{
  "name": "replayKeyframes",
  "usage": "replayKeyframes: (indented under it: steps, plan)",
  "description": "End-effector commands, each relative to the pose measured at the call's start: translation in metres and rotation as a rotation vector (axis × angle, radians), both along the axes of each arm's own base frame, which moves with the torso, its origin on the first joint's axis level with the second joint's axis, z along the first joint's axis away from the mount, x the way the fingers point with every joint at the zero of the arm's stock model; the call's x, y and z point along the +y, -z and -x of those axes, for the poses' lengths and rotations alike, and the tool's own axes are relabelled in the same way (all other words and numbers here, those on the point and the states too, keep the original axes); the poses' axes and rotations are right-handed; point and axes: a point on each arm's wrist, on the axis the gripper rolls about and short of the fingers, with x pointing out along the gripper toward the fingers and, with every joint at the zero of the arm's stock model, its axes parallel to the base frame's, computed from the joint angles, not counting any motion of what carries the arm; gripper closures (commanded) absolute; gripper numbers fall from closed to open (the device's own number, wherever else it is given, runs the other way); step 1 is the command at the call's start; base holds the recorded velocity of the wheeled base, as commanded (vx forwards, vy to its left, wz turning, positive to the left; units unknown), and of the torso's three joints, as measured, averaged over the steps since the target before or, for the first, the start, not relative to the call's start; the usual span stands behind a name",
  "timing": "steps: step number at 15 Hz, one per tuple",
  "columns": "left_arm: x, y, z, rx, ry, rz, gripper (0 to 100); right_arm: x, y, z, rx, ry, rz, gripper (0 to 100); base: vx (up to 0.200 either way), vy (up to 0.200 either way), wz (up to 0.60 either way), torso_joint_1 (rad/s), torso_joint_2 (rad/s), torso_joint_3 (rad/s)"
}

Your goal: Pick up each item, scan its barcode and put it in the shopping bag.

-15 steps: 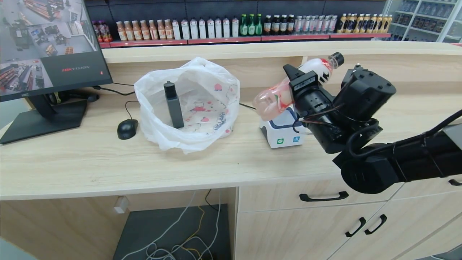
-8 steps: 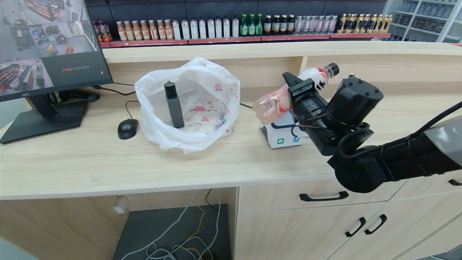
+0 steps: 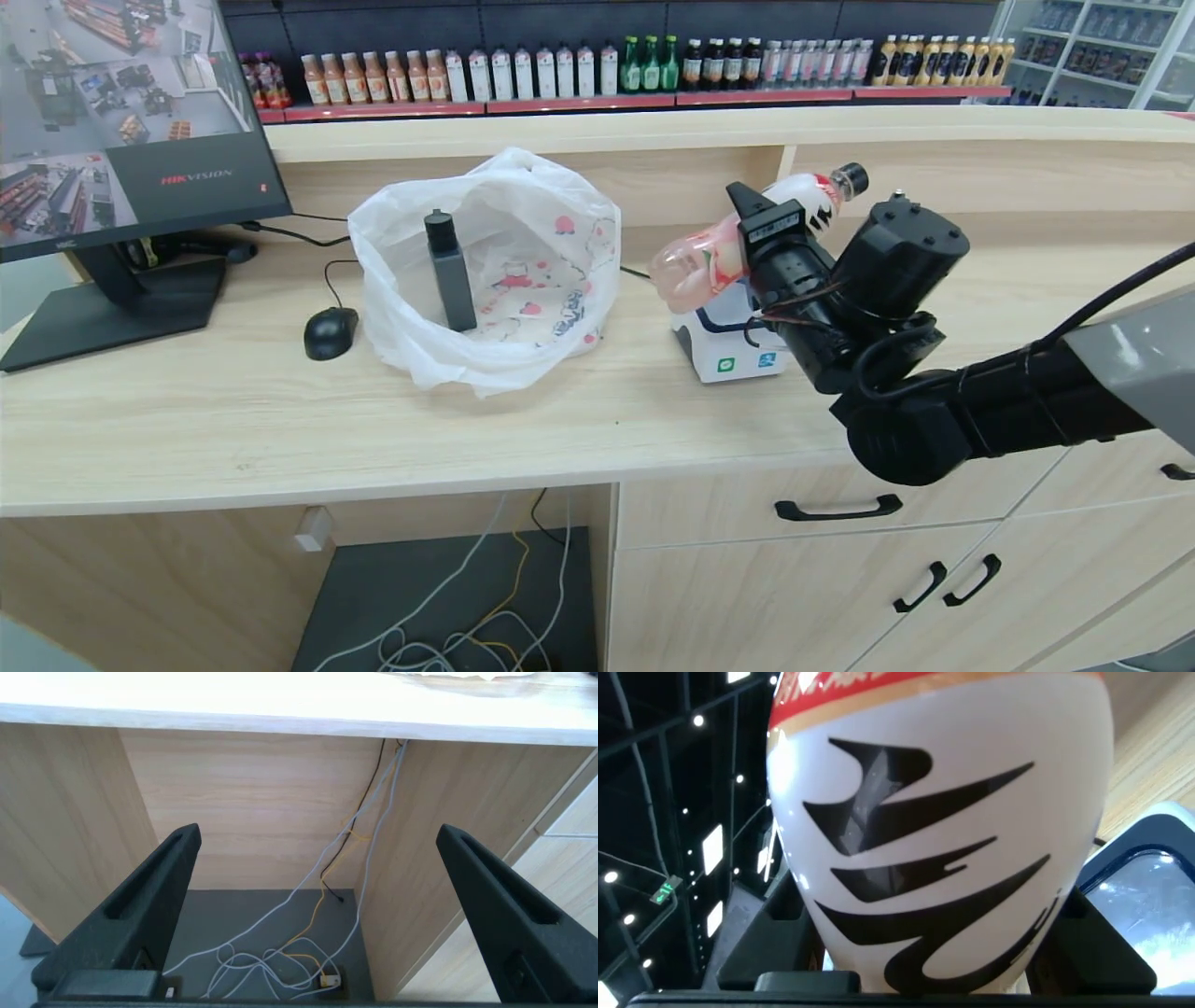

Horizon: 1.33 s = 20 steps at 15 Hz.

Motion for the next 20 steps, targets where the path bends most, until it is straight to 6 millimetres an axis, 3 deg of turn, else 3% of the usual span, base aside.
replayKeyframes:
  steps: [1,20]
  plan:
    - [0.0,0.0,0.0,0.0,0.0,0.0,0,0.001,0.0031,-0.0016,0.006,0.0,0.003,100,0.0,0.0,0.0,0.0,0.0,0.0]
    - [0.0,0.0,0.0,0.0,0.0,0.0,0,0.0033,-0.0016,-0.0007,-0.005,-0.009,-0.021,100,0.0,0.0,0.0,0.0,0.0,0.0]
